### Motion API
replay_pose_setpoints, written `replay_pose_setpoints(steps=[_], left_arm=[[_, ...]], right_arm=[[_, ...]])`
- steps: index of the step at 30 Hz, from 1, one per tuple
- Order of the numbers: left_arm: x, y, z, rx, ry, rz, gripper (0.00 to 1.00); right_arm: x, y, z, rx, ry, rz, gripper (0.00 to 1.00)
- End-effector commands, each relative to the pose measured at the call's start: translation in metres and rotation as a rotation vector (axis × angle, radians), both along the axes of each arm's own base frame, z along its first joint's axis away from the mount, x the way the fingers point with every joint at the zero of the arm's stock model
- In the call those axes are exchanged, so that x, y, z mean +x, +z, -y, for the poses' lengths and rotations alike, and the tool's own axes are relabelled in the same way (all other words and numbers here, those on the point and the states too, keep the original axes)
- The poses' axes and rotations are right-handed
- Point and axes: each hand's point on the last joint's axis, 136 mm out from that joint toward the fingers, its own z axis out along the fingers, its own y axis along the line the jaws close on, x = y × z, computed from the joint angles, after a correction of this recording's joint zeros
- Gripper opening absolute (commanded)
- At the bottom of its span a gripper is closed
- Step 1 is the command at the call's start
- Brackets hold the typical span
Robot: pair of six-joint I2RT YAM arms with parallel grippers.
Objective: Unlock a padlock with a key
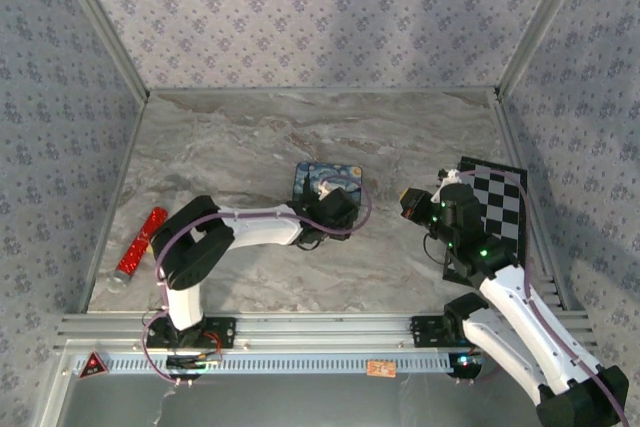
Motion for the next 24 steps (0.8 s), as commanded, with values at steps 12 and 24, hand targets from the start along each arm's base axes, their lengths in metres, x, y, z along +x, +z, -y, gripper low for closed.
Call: replay_pose_setpoints(steps=[12,24], left_arm=[[0.010,0.016,-0.003,-0.071,0.024,0.025,0.31],[-0.005,0.044,-0.004,-0.155,0.060,-0.147,0.33]], right_arm=[[0.005,0.003,-0.001,-0.016,-0.004,0.010,0.00],[0.004,-0.004,-0.001,-0.019,-0.003,-0.014,0.00]])
